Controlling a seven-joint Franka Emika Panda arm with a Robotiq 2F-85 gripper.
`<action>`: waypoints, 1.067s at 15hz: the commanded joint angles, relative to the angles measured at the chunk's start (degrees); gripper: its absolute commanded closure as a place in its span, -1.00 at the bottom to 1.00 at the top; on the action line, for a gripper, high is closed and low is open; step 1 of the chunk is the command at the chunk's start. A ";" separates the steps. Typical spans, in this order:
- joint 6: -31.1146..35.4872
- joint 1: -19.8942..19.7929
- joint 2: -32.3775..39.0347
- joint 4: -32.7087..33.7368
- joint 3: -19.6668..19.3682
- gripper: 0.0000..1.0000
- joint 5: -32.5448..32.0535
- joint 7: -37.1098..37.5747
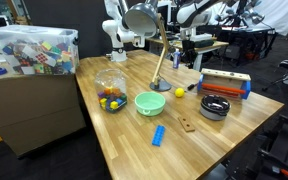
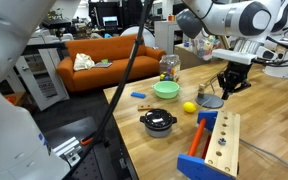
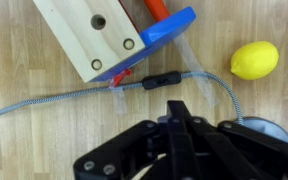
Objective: Turn off the desk lamp switch
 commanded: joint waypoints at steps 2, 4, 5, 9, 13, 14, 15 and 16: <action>8.40 0.41 -12.71 -16.53 0.67 1.00 -2.41 -1.84; 10.83 0.20 -17.77 -22.42 0.77 1.00 -2.71 -2.53; 11.95 0.07 -20.45 -25.47 0.74 1.00 -2.85 -3.09; 15.92 -0.92 -31.86 -38.72 0.61 1.00 -2.39 -7.15; 19.78 -1.64 -42.98 -52.00 -0.36 1.00 -1.51 -9.66; 20.27 -1.68 -45.35 -54.55 -0.64 1.00 -1.15 -10.04; 20.79 -1.60 -47.92 -57.37 -0.90 1.00 -0.90 -10.24; 20.94 -1.47 -50.15 -59.67 -1.09 1.00 -0.20 -10.64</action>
